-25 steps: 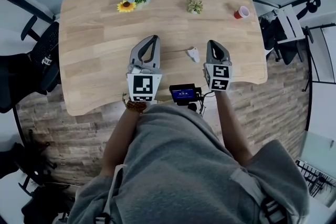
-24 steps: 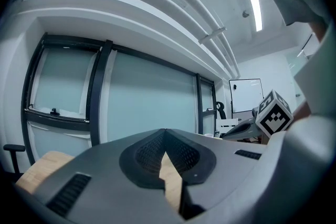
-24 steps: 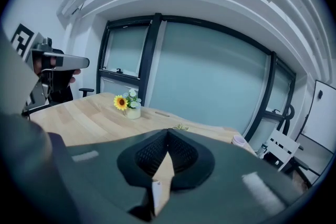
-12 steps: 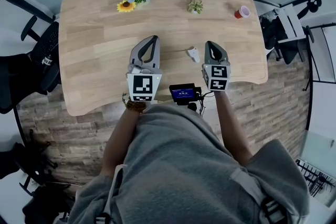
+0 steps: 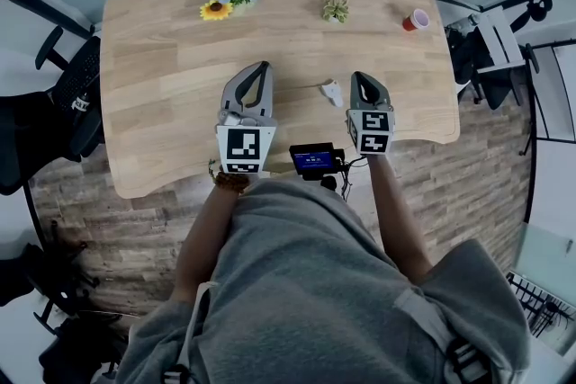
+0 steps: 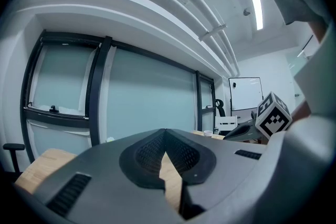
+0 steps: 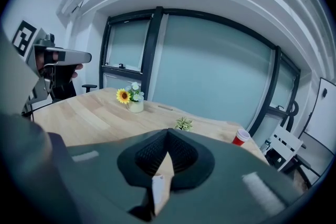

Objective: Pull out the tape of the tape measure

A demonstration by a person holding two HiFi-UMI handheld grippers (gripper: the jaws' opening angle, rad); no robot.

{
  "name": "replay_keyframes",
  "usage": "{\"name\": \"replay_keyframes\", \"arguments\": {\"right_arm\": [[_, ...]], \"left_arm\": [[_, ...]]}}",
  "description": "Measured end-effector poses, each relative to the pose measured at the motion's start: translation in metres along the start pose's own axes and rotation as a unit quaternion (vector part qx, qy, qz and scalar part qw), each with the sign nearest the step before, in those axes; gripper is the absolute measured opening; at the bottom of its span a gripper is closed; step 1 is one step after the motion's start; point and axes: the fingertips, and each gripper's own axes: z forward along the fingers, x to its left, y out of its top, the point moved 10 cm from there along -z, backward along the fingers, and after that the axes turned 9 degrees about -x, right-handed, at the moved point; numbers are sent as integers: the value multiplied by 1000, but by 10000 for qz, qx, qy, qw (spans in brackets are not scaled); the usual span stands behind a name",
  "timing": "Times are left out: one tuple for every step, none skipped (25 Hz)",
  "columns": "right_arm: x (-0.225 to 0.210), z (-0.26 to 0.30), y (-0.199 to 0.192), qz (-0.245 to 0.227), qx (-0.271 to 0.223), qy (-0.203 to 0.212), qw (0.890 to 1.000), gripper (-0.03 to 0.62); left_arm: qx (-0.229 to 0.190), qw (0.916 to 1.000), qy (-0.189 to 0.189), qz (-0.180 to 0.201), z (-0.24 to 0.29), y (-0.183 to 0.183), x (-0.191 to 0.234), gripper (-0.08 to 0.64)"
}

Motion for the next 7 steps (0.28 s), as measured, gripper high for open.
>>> {"name": "replay_keyframes", "arguments": {"right_arm": [[-1, 0, -3, -3, 49, 12, 10000, 9], [-2, 1, -6, -10, 98, 28, 9999, 9], [-2, 3, -10, -14, 141, 49, 9999, 9], [-3, 4, -13, -17, 181, 73, 9998, 9], [-4, 6, -16, -22, 224, 99, 9997, 9], [-5, 8, -19, -30, 272, 128, 9995, 9], [-5, 10, -21, -39, 323, 158, 9993, 9]], "left_arm": [[15, 10000, -5, 2, 0, 0, 0, 9], [30, 10000, -6, 5, 0, -1, -1, 9], [42, 10000, -2, 8, 0, -1, 0, 9], [53, 10000, 8, 10, 0, -1, 0, 9], [62, 10000, 18, 10, 1, -2, 0, 9], [72, 10000, 28, 9, 1, -3, 0, 9], [83, 10000, 38, 9, 1, -4, 1, 9]]}}
